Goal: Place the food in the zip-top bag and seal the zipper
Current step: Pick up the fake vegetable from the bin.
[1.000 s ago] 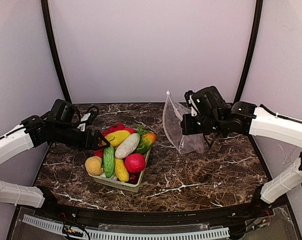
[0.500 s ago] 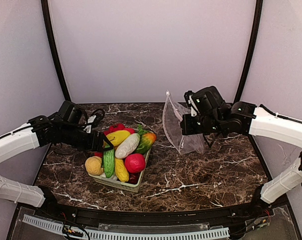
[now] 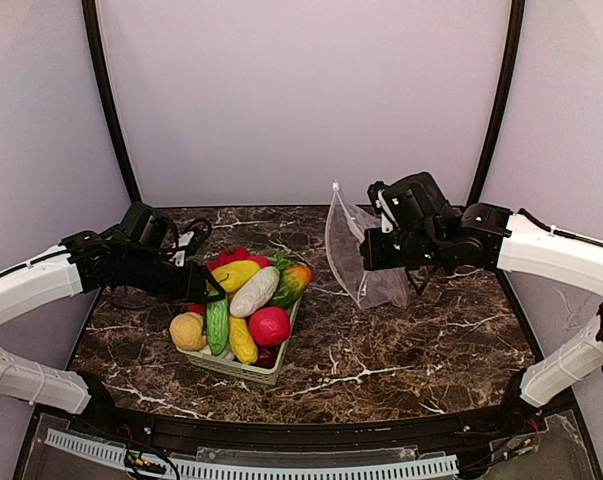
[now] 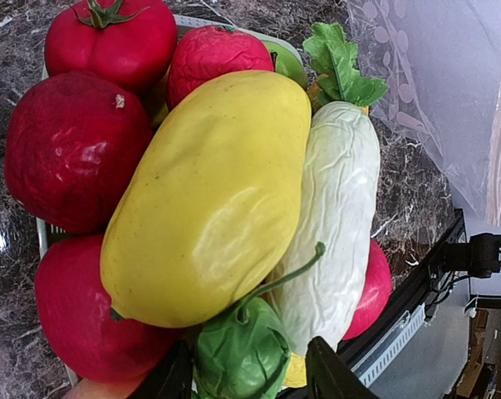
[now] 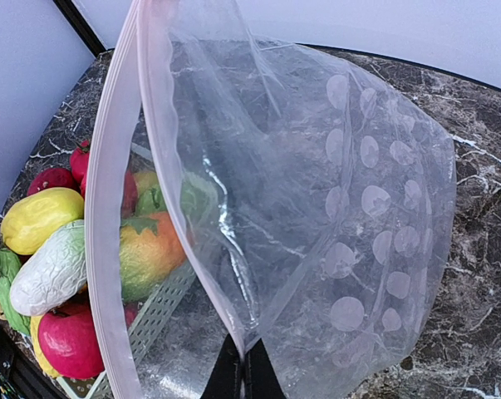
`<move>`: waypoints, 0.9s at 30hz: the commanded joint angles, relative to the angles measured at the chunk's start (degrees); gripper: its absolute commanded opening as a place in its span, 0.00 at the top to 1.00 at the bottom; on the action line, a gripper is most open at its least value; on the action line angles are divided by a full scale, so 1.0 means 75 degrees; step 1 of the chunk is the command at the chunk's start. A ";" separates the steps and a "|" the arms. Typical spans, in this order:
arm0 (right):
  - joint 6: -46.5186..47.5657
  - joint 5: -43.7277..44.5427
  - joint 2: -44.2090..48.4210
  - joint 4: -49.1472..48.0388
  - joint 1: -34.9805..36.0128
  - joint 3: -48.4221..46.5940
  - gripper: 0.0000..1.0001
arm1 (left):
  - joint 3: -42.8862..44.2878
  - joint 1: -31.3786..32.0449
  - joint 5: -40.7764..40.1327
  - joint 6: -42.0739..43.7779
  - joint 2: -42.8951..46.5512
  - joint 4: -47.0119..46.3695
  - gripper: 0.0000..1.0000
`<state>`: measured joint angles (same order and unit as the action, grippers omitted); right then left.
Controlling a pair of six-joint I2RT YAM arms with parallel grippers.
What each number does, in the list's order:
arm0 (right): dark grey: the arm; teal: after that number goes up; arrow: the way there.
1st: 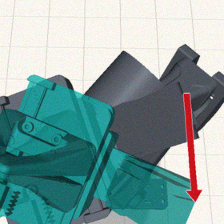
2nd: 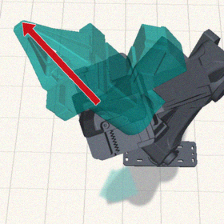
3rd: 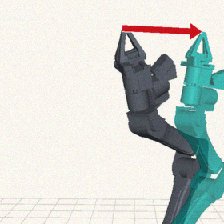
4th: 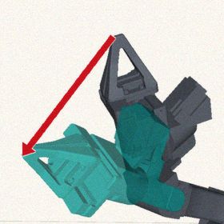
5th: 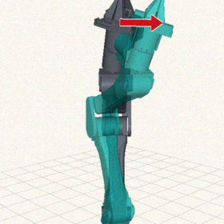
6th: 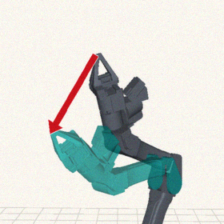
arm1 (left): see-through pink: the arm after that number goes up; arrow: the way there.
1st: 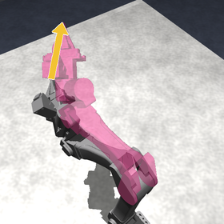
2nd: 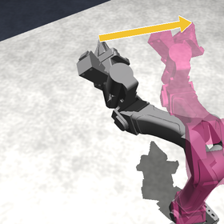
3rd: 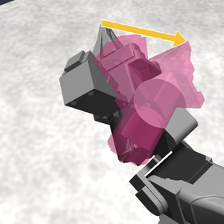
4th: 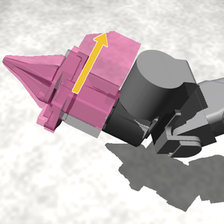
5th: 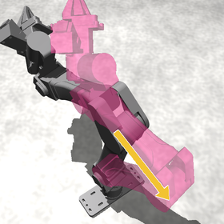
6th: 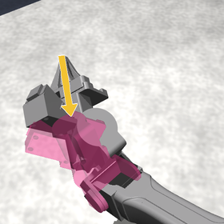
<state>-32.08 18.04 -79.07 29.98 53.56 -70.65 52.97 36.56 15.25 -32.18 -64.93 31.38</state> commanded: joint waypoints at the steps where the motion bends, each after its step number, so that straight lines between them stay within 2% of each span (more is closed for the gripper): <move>1: -0.0037 0.0055 0.0151 -0.0177 -0.0052 0.0009 1.00 | -0.0169 0.0036 -0.0145 -0.0031 0.0018 0.0026 0.55; 22: -0.0102 0.0078 0.0177 -0.0182 -0.0050 0.0101 1.00 | -0.0278 0.0036 -0.0065 -0.0141 0.0163 0.0020 0.68; 27: -0.0113 0.0079 0.0181 -0.0200 -0.0052 0.0127 1.00 | -0.0278 0.0036 0.0060 -0.0169 0.0334 0.0015 0.69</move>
<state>-32.25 18.04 -79.07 29.98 53.56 -70.57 51.99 36.56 14.57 -33.10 -64.55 31.18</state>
